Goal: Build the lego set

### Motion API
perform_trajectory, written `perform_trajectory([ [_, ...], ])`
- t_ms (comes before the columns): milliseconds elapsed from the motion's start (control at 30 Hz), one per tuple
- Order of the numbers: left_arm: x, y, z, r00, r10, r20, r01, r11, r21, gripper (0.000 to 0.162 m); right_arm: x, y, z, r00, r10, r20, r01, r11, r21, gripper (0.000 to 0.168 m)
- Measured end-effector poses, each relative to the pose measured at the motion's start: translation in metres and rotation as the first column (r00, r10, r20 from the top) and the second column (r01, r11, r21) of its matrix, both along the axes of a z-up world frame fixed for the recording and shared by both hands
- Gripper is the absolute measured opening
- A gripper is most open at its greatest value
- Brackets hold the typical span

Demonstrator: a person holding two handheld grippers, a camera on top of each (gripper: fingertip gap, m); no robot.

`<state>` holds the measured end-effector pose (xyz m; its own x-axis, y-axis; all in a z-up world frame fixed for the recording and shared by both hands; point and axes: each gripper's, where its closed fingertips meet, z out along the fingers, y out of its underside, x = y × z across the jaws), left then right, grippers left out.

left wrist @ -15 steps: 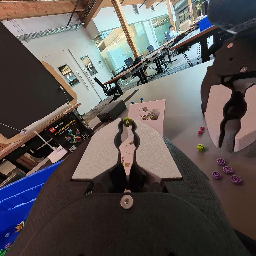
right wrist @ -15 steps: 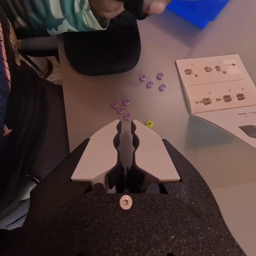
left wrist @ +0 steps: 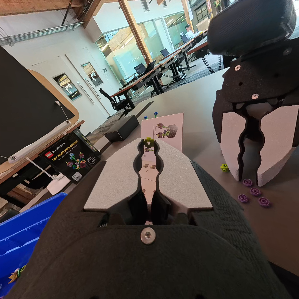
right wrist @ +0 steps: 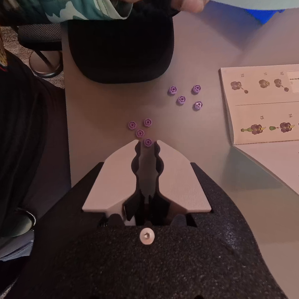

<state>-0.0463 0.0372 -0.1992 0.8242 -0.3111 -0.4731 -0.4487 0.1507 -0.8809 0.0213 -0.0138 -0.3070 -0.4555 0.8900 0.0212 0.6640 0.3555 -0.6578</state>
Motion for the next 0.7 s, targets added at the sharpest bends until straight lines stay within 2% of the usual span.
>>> perform_trajectory([
  [233,0.003,-0.001,0.0,1.0,-0.018,0.018,0.019,1.0,-0.014,0.012,-0.001,0.002,0.001,1.0,-0.009,-0.009,0.009,1.0,-0.009,0.01],
  [333,0.003,-0.001,-0.001,0.999,-0.023,0.049,0.024,0.999,-0.033,0.012,-0.01,0.009,0.022,0.988,-0.077,-0.135,0.068,0.995,-0.067,0.01],
  [400,0.003,-0.001,0.001,0.995,-0.027,0.092,0.032,0.998,-0.046,0.012,-0.022,0.02,0.054,0.933,-0.182,-0.312,0.14,0.979,-0.15,0.01],
  [467,0.004,-0.002,0.002,0.99,-0.043,0.134,0.052,0.997,-0.061,0.012,-0.03,0.027,0.094,0.827,-0.295,-0.478,0.169,0.942,-0.29,0.01],
  [533,0.005,-0.002,0.0,0.989,-0.046,0.138,0.057,0.996,-0.073,0.012,-0.036,0.033,0.12,0.729,-0.415,-0.545,0.181,0.884,-0.431,0.01],
  [600,0.007,-0.002,-0.001,0.995,-0.039,0.093,0.045,0.997,-0.064,0.012,-0.041,0.041,0.125,0.676,-0.495,-0.546,0.209,0.839,-0.501,0.009],
  [700,0.009,-0.001,-0.005,1.0,-0.005,-0.019,0.004,0.999,-0.036,0.012,-0.048,0.045,0.117,0.663,-0.551,-0.507,0.244,0.799,-0.549,0.009],
])
